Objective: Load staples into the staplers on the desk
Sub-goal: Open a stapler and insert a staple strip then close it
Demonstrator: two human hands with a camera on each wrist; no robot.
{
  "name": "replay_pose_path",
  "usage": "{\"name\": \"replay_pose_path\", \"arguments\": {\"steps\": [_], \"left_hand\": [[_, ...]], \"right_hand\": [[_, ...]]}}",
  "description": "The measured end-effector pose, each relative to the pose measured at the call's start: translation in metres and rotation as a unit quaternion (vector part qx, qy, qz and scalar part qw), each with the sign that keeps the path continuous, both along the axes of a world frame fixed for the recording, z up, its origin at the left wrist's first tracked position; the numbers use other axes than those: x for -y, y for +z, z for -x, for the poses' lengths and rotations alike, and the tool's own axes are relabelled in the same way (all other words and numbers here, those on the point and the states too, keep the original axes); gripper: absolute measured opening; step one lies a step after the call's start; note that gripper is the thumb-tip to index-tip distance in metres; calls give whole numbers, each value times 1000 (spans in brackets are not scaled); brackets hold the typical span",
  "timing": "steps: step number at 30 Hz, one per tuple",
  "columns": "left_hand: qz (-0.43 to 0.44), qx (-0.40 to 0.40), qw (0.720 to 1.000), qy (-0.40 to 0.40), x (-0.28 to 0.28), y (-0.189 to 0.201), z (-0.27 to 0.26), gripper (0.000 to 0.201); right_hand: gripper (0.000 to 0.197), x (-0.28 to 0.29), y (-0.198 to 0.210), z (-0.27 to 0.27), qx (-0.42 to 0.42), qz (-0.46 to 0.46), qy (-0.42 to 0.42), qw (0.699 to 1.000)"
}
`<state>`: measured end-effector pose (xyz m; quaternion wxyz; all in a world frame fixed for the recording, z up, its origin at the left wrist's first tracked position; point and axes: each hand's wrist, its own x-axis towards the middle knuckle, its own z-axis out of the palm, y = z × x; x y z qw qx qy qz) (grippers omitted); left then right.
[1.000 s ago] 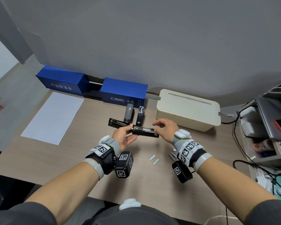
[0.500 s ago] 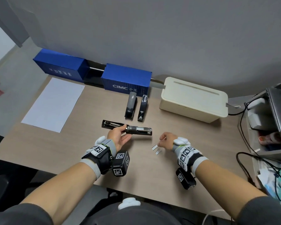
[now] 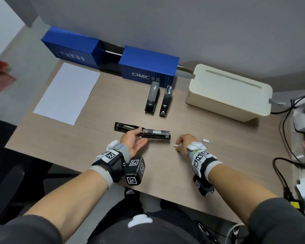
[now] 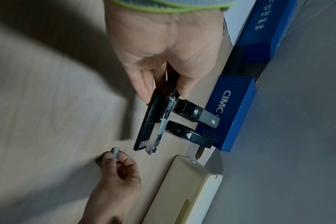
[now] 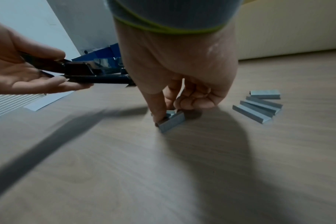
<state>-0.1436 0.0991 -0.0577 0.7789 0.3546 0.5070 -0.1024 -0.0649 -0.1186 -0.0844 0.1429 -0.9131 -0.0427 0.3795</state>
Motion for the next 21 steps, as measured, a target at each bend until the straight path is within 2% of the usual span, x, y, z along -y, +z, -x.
{"name": "replay_pose_path", "arguments": {"steps": [4,8,10,13,16,18,21], "left_hand": [[-3,9,1000,-6,3,4,-3,30],[-4,19,1000,-15,7,9,-11,23],[-5,29,999,-23,12,14,-17,22],[-8,35,999,-26,15,18,-24,23],[-16,47,998,-31,21,27,-32,34],[-18,56,998,-36,26,34,-39,37],[-18,70,997,-41,30,43,-46,28]], "right_hand": [[7,8,6,1,37,-27,-57,997],[7,17,20,-9,65,-68,-89,992],[5,24,31,-16,93,-107,-108,984],[13,27,45,-25,104,-184,-136,968],[7,28,65,-31,119,-258,-163,945],[7,28,78,-35,129,-291,-165,933],[12,24,89,-38,134,-277,-134,942]]}}
